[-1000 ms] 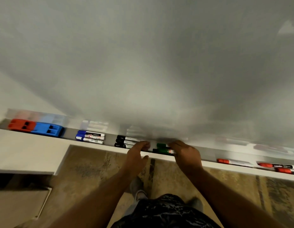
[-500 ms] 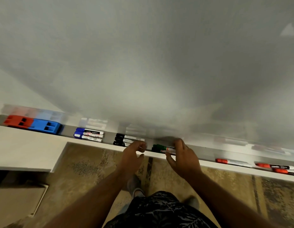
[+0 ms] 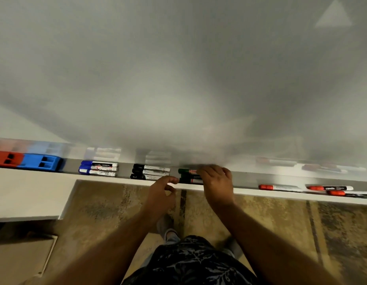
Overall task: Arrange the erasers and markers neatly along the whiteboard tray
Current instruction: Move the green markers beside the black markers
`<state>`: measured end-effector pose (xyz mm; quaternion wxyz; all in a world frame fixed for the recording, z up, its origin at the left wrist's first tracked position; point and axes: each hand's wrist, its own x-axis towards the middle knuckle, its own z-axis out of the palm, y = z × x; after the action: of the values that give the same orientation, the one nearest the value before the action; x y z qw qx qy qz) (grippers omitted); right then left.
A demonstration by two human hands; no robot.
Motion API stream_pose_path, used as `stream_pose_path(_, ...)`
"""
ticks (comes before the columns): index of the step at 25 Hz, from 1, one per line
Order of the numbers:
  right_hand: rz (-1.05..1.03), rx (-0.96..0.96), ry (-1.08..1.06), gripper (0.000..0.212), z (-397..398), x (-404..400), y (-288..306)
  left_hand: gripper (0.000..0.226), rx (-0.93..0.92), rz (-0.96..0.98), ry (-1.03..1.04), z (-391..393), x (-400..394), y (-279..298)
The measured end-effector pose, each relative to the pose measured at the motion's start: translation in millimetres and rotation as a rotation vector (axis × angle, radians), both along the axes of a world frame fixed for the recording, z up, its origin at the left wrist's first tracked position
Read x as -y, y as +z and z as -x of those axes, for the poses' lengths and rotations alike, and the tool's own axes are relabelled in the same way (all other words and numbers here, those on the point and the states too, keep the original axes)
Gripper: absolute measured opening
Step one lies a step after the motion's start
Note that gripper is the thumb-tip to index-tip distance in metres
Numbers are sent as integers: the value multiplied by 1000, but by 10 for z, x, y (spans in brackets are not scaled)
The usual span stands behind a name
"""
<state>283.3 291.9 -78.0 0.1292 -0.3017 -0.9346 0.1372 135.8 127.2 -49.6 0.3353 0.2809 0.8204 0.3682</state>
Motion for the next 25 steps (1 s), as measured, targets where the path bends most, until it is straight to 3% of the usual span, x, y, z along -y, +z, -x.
stream_pose_path(5,38,-85,-58,42,-80,100,10,37,-29,-20,5,53,41,-7)
stream_pose_path(8,359,-241,-349,34,-185,107,99,36,-68,-45,60,130,95,-11)
stream_pose_path(10,536,-238,-500,33,-208,68,161,32,-119,-65,125,207,137,-12)
stream_pose_path(15,711,-109,-521,12,-2,-24,229,27,-200,-105,387,563,298,46)
stream_pose_path(20,777,-132,-536,22,241,198,252,26,-111,-111,565,1142,601,107)
stream_pose_path(25,771,-118,-545,14,479,376,292,22,-163,-165,806,1858,998,133)
